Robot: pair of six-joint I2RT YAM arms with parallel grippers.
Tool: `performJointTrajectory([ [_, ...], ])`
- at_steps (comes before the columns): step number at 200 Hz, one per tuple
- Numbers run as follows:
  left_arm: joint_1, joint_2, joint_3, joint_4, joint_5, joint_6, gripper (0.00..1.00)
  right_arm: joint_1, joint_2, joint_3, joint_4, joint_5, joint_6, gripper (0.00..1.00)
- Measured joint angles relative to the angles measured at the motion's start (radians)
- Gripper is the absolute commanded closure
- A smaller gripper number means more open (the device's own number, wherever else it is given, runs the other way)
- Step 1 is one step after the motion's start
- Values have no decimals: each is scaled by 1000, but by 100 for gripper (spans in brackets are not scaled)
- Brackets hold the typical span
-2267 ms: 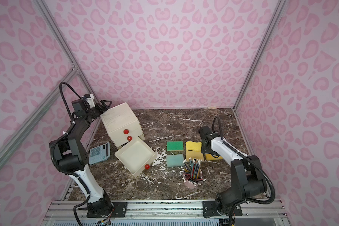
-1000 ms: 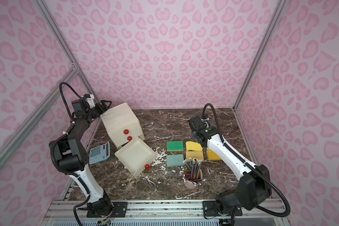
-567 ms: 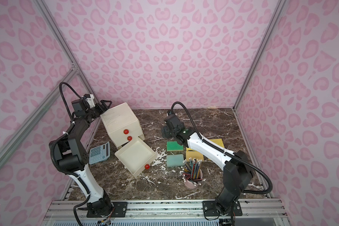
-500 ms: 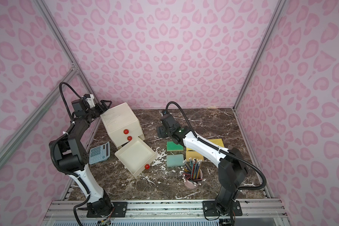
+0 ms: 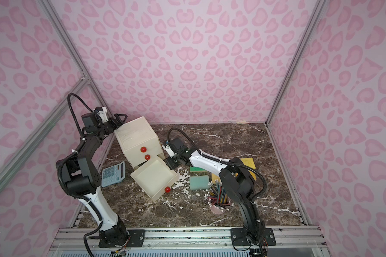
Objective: Take the sponge out of the drawer
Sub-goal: Pick up the drawer from the center of the board.
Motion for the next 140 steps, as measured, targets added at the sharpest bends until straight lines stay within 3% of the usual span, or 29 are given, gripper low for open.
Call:
performJointTrajectory([
  [73, 0, 2, 2, 2, 3, 0, 1, 35, 100, 58, -67, 13, -12, 58],
  [92, 0, 3, 3, 2, 4, 0, 1, 45, 128, 87, -93, 43, -11, 69],
  [107, 0, 3, 3, 2, 4, 0, 2, 51, 151, 113, -116, 70, -11, 89],
  [117, 0, 3, 3, 2, 6, 0, 1, 56, 163, 127, -132, 80, -7, 97],
  [140, 0, 4, 5, -1, 9, 0, 1, 63, 176, 144, -148, 124, 14, 100],
])
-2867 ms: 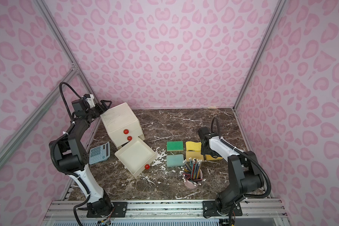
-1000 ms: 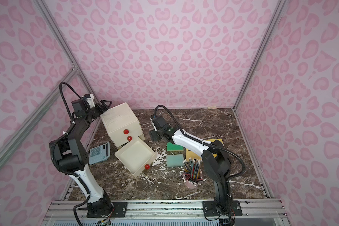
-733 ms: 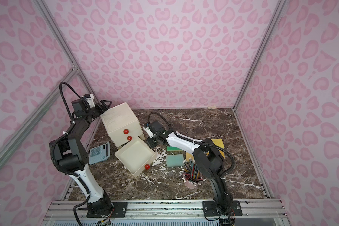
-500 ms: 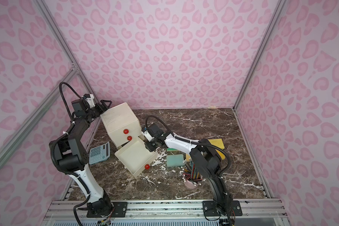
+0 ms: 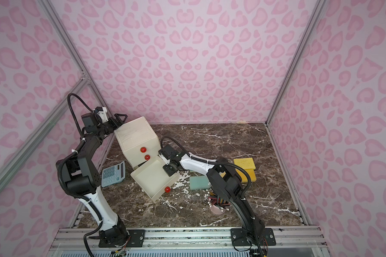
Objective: Take the sponge out of the drawer
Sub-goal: Pick up the drawer from the center of the board.
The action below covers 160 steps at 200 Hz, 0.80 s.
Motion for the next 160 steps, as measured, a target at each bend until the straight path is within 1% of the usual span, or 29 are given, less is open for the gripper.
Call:
performJointTrajectory([
  [57, 0, 5, 6, -4, 10, 0, 2, 34, -5, -6, -10, 80, 31, 100],
  [101, 0, 3, 5, -5, 12, 0, 2, 44, -67, -70, -18, 122, 79, 100],
  [128, 0, -4, -7, 6, 0, 1, 2, 32, -85, -95, -10, 121, 107, 100],
  [160, 0, -7, -11, 11, -4, 1, 2, 14, -83, -96, 14, 87, 126, 100],
])
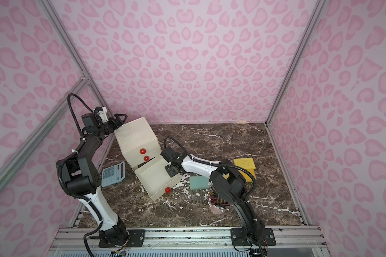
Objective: Take the sponge out of the drawer
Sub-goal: Pick up the drawer from the center of the board, then close the drawer of the storage box.
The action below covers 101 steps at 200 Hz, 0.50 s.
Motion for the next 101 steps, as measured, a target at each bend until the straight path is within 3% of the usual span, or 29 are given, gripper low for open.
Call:
performJointTrajectory([
  [101, 0, 0, 0, 0, 0, 0, 2, -18, 28, 23, 23, -69, 24, 100],
])
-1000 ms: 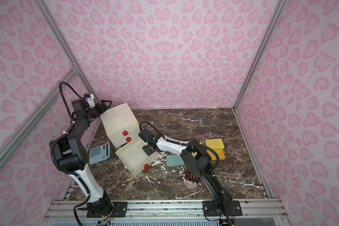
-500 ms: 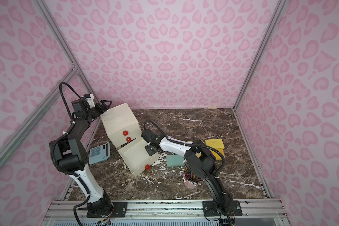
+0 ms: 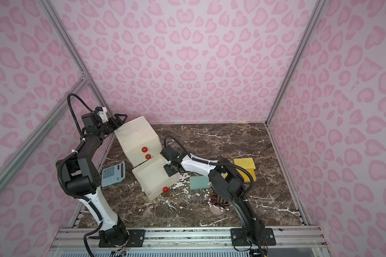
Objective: Take the sponge out of the drawer
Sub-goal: Close the drawer of the storage box.
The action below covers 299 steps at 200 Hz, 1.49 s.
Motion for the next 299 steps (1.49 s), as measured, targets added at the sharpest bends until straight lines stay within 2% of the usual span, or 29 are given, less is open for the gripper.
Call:
performJointTrajectory([
  [172, 0, 0, 0, 0, -3, 2, 1, -21, 8, 25, -13, 49, 22, 100],
  [299, 2, 7, 8, 0, 12, 3, 2, -47, 72, 129, -32, -1, -8, 100],
])
